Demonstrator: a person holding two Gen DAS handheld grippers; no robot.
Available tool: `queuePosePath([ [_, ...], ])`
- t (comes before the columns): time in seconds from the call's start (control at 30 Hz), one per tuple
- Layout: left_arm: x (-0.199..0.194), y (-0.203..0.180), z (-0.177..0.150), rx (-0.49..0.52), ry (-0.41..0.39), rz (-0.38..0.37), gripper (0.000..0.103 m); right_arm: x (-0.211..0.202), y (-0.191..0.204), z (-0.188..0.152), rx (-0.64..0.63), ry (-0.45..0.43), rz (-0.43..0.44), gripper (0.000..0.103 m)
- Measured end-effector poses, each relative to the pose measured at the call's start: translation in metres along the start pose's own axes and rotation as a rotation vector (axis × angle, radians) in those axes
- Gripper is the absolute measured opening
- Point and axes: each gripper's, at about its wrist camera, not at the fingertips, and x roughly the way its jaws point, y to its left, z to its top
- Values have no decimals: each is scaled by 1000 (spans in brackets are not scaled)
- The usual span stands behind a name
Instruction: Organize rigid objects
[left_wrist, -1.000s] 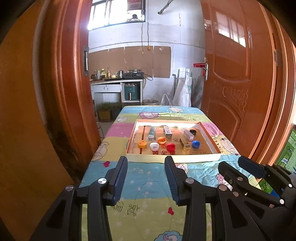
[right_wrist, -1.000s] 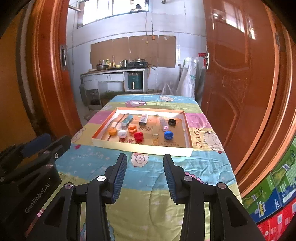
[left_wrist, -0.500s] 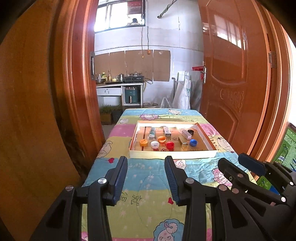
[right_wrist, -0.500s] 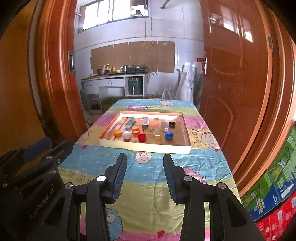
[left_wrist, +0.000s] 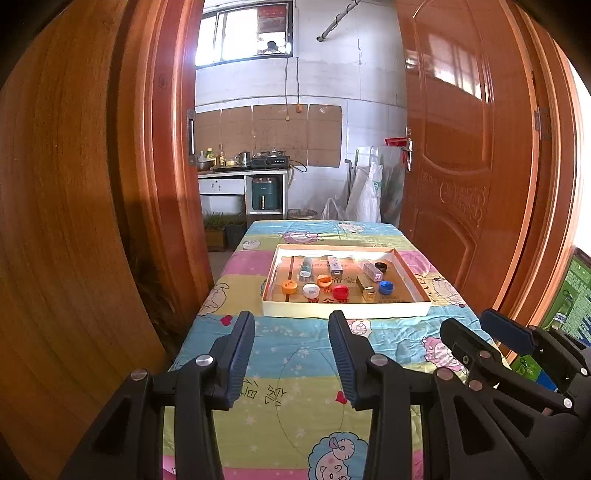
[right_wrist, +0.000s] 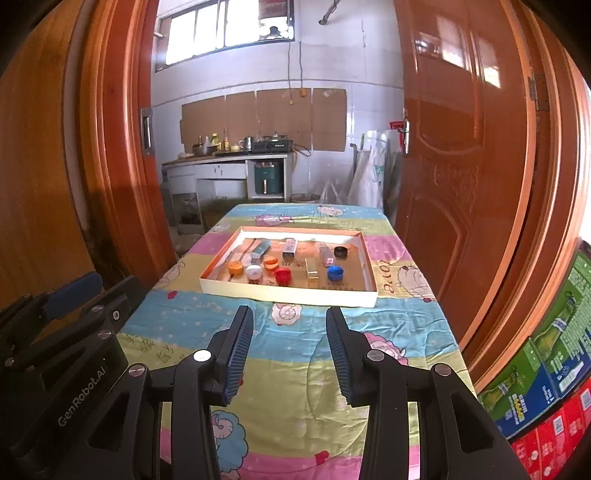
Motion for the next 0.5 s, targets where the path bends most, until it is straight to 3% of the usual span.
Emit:
queuePosePath([
  [0.5,-1,0,-1,3,1,-2,41,-2,-1,-1,10,-11,1,43],
])
